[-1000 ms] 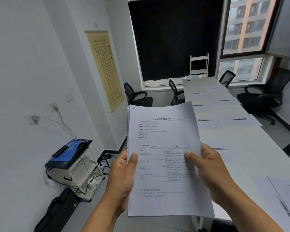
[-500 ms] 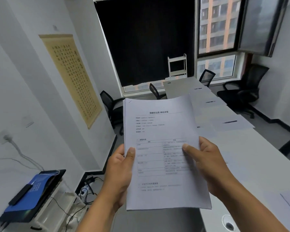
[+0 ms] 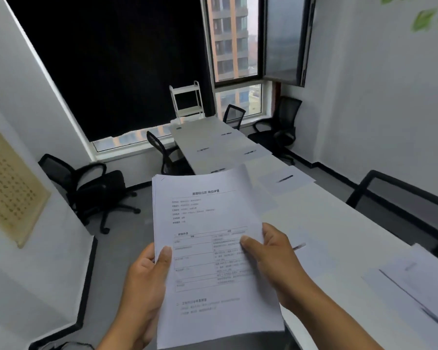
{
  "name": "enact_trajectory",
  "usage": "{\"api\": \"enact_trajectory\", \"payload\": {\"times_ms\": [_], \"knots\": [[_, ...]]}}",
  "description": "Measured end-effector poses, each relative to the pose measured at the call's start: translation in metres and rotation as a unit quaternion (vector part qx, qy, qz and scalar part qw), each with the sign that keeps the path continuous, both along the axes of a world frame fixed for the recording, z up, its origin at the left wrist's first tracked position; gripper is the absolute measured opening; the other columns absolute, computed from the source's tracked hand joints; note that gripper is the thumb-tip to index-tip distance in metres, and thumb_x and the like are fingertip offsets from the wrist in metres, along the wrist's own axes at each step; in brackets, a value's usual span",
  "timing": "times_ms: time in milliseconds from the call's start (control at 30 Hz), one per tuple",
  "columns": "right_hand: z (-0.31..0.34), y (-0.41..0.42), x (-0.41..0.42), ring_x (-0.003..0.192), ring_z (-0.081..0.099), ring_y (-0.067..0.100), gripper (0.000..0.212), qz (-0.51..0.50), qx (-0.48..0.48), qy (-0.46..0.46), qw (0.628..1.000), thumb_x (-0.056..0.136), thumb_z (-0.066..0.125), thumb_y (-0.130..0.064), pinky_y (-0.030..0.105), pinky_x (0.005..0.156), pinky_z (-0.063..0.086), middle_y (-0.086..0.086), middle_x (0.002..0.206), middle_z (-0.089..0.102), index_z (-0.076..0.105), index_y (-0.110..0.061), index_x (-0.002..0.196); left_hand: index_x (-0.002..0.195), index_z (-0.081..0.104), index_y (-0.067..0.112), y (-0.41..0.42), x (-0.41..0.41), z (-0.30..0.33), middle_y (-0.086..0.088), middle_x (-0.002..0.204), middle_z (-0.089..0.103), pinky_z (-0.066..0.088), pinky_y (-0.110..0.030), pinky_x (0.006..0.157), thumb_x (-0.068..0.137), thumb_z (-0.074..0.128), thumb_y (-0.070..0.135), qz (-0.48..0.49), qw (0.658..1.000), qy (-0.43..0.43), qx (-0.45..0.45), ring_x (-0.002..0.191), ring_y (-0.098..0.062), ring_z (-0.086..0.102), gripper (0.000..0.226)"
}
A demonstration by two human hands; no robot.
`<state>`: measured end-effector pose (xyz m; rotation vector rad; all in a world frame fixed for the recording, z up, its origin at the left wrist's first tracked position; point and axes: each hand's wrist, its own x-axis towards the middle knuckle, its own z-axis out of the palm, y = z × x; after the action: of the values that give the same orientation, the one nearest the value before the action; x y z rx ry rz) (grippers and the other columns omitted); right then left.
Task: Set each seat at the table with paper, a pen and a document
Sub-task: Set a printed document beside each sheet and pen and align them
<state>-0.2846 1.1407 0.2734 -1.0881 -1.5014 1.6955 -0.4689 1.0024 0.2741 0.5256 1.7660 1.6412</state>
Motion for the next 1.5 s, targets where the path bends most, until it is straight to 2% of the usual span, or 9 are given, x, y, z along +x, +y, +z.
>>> {"api": "enact_trajectory", "payload": {"times_ms": [100, 300, 433, 633, 833, 967, 1167, 1333, 1500], "knots": [[-0.003, 0.007, -0.026, 0.091, 0.081, 0.011, 0.011, -0.048, -0.015, -0.017, 0.999, 0.108, 0.061, -0.022, 0.031, 0.078, 0.064, -0.010, 0.104, 0.083, 0.070, -0.020, 0.114, 0.122, 0.076, 0.022, 0.023, -0.035, -0.007, -0.011, 0.114, 0.084, 0.061, -0.061, 0.098, 0.115, 0.053, 0.024, -0.043, 0.999, -0.010, -0.002, 0.102, -0.036, 0.082, 0.024], [0.002, 0.024, -0.051, 0.090, 0.082, 0.017, 0.011, -0.147, -0.032, -0.024, 0.988, 0.108, 0.061, -0.020, 0.042, 0.085, 0.066, -0.008, 0.101, 0.083, 0.070, -0.018, 0.113, 0.113, 0.079, 0.025, 0.085, -0.084, -0.013, -0.013, 0.116, 0.083, 0.058, -0.068, 0.102, 0.116, 0.052, 0.020, -0.138, 0.990, -0.032, -0.013, 0.107, -0.040, 0.080, 0.027], [-0.006, 0.048, -0.047, 0.088, 0.082, 0.019, 0.010, -0.209, -0.037, -0.036, 0.977, 0.108, 0.061, -0.020, 0.048, 0.088, 0.066, -0.006, 0.100, 0.083, 0.070, -0.018, 0.113, 0.123, 0.077, 0.023, 0.136, -0.086, -0.023, -0.012, 0.119, 0.083, 0.058, -0.066, 0.103, 0.116, 0.052, 0.021, -0.201, 0.979, -0.040, -0.024, 0.109, -0.039, 0.080, 0.026], [-0.045, 0.100, -0.027, 0.085, 0.081, 0.015, 0.009, -0.285, -0.049, -0.064, 0.955, 0.108, 0.061, -0.024, 0.046, 0.086, 0.066, -0.010, 0.097, 0.083, 0.069, -0.020, 0.111, 0.115, 0.077, 0.021, 0.220, -0.062, -0.048, -0.011, 0.110, 0.084, 0.061, -0.066, 0.099, 0.115, 0.054, 0.019, -0.262, 0.962, -0.034, -0.076, 0.104, -0.038, 0.081, 0.024], [-0.086, 0.152, -0.017, 0.088, 0.082, 0.017, 0.009, -0.331, -0.099, -0.049, 0.937, 0.108, 0.061, -0.021, 0.050, 0.090, 0.065, -0.008, 0.100, 0.083, 0.069, -0.018, 0.112, 0.121, 0.074, 0.015, 0.300, -0.053, -0.075, -0.004, 0.108, 0.085, 0.067, -0.051, 0.089, 0.116, 0.053, 0.021, -0.319, 0.939, -0.002, -0.128, 0.097, -0.027, 0.083, 0.022], [-0.100, 0.177, -0.003, 0.087, 0.081, 0.016, 0.009, -0.365, -0.106, -0.075, 0.922, 0.108, 0.061, -0.024, 0.050, 0.088, 0.066, -0.009, 0.099, 0.083, 0.068, -0.020, 0.111, 0.121, 0.074, 0.019, 0.336, -0.039, -0.089, -0.002, 0.109, 0.085, 0.066, -0.053, 0.094, 0.116, 0.052, 0.023, -0.359, 0.921, -0.006, -0.154, 0.099, -0.025, 0.083, 0.023], [-0.131, 0.191, 0.013, 0.089, 0.080, 0.015, 0.010, -0.418, -0.132, -0.105, 0.893, 0.106, 0.061, -0.028, 0.050, 0.089, 0.065, -0.011, 0.101, 0.081, 0.068, -0.022, 0.109, 0.121, 0.074, 0.023, 0.376, -0.022, -0.112, 0.000, 0.109, 0.085, 0.066, -0.049, 0.091, 0.116, 0.051, 0.024, -0.422, 0.888, 0.005, -0.181, 0.099, -0.024, 0.083, 0.023], [-0.159, 0.187, 0.012, 0.090, 0.078, 0.007, 0.008, -0.457, -0.157, -0.129, 0.866, 0.108, 0.059, -0.030, 0.039, 0.086, 0.065, -0.016, 0.104, 0.080, 0.067, -0.028, 0.109, 0.122, 0.076, 0.022, 0.400, -0.016, -0.149, 0.000, 0.111, 0.085, 0.066, -0.056, 0.094, 0.115, 0.054, 0.026, -0.477, 0.852, 0.008, -0.214, 0.100, -0.026, 0.083, 0.023], [-0.184, 0.175, 0.000, 0.092, 0.077, 0.011, 0.010, -0.496, -0.196, -0.150, 0.833, 0.108, 0.059, -0.027, 0.039, 0.084, 0.065, -0.011, 0.104, 0.079, 0.067, -0.021, 0.106, 0.123, 0.075, 0.025, 0.414, -0.020, -0.181, 0.003, 0.109, 0.085, 0.068, -0.051, 0.088, 0.114, 0.055, 0.030, -0.526, 0.819, 0.013, -0.229, 0.096, -0.023, 0.083, 0.022]]}}
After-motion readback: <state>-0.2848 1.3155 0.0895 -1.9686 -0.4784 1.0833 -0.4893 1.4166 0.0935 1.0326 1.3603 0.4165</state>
